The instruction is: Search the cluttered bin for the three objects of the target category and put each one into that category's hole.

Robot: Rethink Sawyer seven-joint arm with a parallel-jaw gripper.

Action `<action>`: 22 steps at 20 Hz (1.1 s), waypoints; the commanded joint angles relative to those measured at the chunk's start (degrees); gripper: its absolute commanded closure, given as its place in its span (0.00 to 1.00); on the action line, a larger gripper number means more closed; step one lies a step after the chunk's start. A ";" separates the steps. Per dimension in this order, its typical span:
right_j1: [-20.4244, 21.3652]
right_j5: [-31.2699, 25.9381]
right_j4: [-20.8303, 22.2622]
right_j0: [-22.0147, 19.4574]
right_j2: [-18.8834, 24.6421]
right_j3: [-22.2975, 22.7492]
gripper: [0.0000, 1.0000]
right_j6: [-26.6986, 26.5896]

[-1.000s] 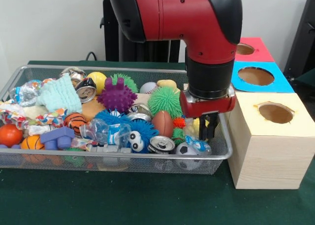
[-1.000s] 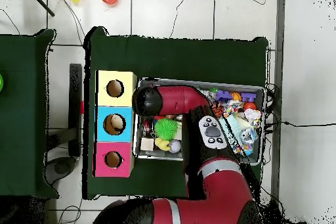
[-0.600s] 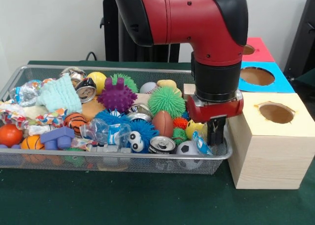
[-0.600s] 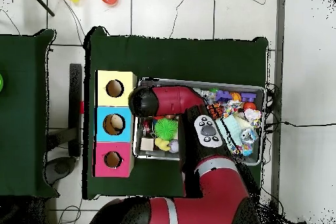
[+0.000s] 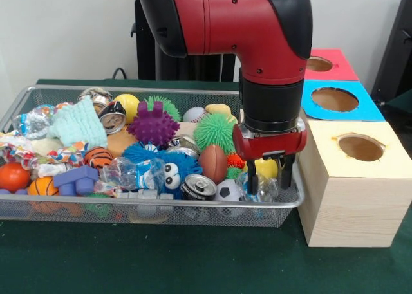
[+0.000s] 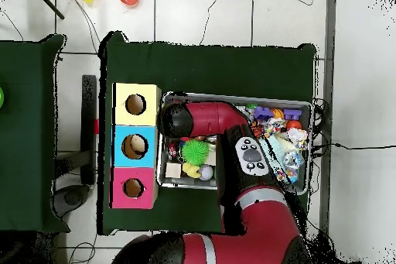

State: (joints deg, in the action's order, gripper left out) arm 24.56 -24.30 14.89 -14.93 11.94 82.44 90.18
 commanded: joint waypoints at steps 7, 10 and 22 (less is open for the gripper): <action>3.24 -0.18 -0.14 -3.26 5.39 7.16 0.00 2.96; 4.05 -0.42 -0.10 -3.45 5.50 7.47 0.00 2.92; 4.47 -1.39 0.51 -3.89 5.17 7.07 0.00 1.98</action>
State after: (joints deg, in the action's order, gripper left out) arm 31.51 -24.30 14.91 -17.59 13.11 88.09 90.18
